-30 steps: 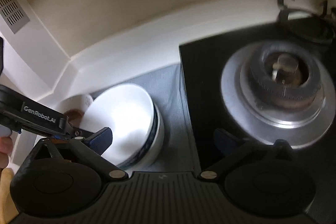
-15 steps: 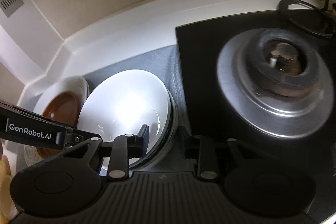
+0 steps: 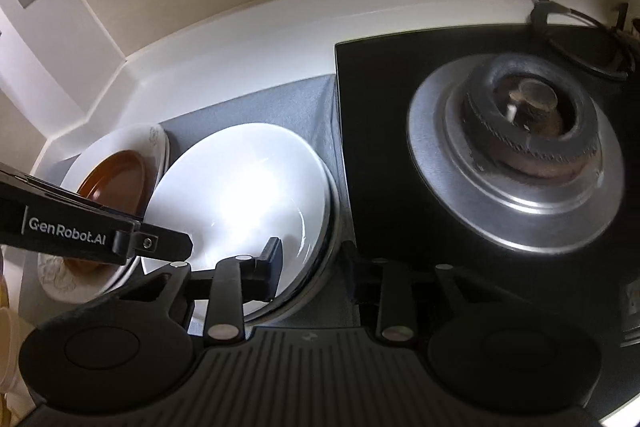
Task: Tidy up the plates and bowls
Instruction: 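Grasp the bowl stack rim with the right gripper while the left gripper holds it, then lift the bowl stack with both grippers and carry it toward the plate stack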
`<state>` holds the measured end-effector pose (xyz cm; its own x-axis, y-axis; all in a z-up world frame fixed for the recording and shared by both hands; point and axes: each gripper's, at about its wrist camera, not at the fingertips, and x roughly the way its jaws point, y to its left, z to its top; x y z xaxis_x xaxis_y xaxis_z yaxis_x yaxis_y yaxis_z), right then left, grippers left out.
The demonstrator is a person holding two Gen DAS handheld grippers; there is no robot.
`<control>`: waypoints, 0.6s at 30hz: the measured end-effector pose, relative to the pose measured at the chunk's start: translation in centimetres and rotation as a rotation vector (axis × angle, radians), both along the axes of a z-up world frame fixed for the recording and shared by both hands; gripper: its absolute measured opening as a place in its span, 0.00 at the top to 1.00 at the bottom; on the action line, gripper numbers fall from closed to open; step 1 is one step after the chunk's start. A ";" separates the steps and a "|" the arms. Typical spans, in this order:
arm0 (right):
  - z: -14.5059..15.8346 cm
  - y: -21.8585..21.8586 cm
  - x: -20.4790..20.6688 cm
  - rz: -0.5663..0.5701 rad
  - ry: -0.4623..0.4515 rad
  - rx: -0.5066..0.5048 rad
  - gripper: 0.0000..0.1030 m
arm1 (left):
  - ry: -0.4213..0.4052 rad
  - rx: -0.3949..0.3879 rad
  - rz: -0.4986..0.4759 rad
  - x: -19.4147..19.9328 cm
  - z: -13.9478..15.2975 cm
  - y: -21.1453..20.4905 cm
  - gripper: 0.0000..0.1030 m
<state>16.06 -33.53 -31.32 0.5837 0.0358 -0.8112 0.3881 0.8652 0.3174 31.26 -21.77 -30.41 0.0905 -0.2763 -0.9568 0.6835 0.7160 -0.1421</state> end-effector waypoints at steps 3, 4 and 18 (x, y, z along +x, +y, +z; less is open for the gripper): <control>-0.3 -0.8 -0.2 -0.021 -0.018 0.051 0.64 | 0.017 -0.002 0.043 0.3 -0.4 -0.3 0.78; -0.4 -0.9 -0.1 -0.021 -0.021 0.051 0.63 | 0.019 0.004 0.052 0.4 -0.6 -0.5 0.78; 1.2 -0.5 -1.2 0.009 -0.033 0.047 0.69 | -0.026 0.043 0.053 -2.0 -0.1 0.1 0.78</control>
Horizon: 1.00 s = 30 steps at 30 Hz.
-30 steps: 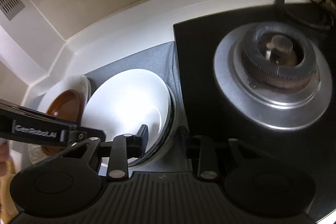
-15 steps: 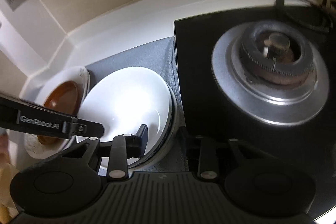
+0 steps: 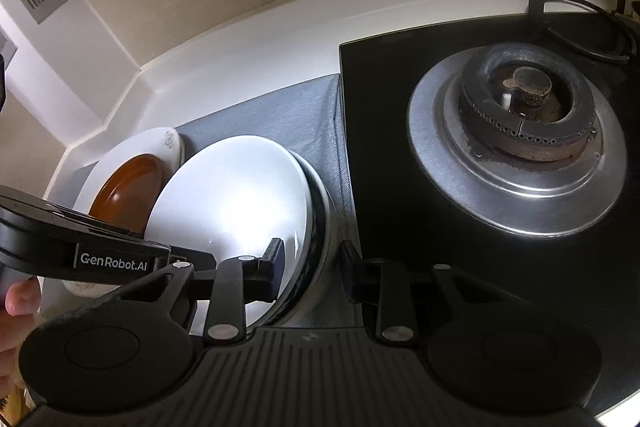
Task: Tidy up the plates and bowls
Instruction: 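Lift the bowl stack with both grippers and carry it toward the plate stack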
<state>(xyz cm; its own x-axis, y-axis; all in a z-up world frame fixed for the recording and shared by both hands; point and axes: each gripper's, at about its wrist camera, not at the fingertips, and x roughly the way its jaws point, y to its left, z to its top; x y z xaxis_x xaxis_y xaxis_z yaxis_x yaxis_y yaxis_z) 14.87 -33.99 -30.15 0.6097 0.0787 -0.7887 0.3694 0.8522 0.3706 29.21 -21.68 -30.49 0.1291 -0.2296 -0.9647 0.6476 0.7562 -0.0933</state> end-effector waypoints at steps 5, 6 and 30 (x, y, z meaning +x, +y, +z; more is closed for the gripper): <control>0.5 0.7 -1.1 -0.006 -0.010 0.063 0.69 | 0.020 -0.027 0.054 -0.2 1.0 1.9 0.78; 0.6 1.0 -1.2 -0.005 -0.014 0.066 0.69 | 0.024 -0.029 0.062 -0.3 1.2 2.4 0.78; 7.2 14.6 2.8 0.202 -0.045 0.241 0.68 | 0.016 -0.101 0.394 0.3 8.6 22.2 0.78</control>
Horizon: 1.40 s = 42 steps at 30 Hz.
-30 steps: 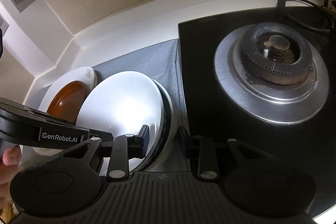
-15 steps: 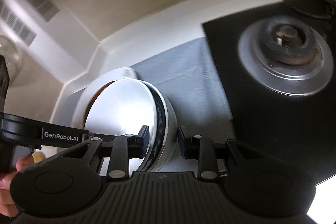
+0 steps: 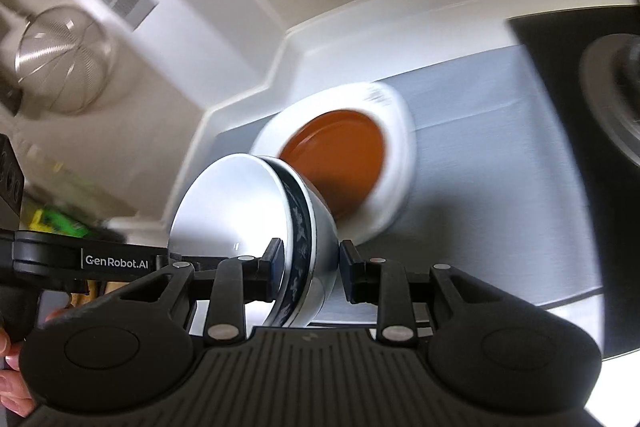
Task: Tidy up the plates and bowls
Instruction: 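Lift the bowl stack with both grippers and carry it toward the plate stack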
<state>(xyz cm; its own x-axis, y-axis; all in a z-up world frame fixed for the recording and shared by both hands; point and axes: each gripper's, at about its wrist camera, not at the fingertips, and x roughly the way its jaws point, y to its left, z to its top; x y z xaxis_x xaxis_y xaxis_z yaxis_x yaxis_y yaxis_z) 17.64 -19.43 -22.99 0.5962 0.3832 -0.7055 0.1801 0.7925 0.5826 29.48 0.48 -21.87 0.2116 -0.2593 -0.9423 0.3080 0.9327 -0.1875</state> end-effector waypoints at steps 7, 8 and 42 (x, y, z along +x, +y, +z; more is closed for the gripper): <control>2.2 5.9 3.1 0.155 -0.034 0.028 0.67 | -0.018 0.004 0.159 -0.4 2.5 7.3 0.78; 2.6 6.7 3.6 0.175 -0.037 0.037 0.67 | -0.021 0.003 0.177 -0.5 2.9 8.3 0.78; -2.7 17.7 6.9 0.503 0.137 -0.084 0.66 | 0.140 -0.052 0.307 -2.0 -3.9 18.8 0.78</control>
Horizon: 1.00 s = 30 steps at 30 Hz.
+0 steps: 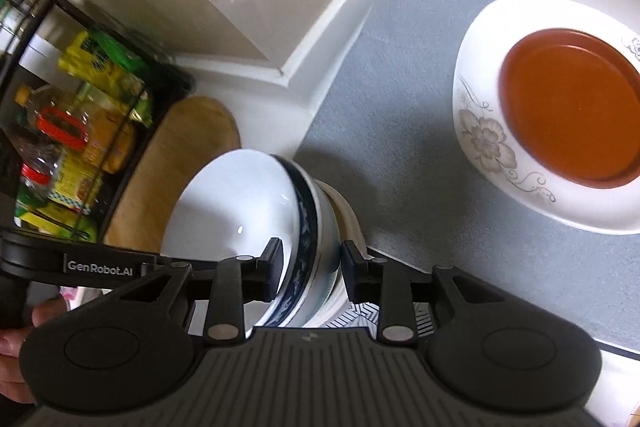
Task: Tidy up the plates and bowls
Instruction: 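Lift the bowl stack with both grippers and carry it toward the plate stack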
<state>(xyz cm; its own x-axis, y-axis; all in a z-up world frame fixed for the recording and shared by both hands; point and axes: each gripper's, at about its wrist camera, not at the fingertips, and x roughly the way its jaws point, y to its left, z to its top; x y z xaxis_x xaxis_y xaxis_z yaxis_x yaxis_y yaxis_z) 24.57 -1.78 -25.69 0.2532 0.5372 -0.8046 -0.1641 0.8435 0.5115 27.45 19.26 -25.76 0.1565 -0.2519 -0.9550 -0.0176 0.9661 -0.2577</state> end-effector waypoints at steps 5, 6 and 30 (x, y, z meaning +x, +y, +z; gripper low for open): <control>0.3 1.9 -0.1 0.106 -0.053 -0.100 0.65 | -0.037 0.037 -0.030 0.3 0.0 -0.1 0.78; 0.5 2.2 -0.2 0.136 -0.067 -0.124 0.65 | -0.038 0.032 -0.035 0.3 -0.1 0.0 0.78; 1.4 -1.0 -0.8 0.027 -0.088 0.000 0.35 | -0.033 -0.161 0.076 0.6 -1.6 4.1 0.64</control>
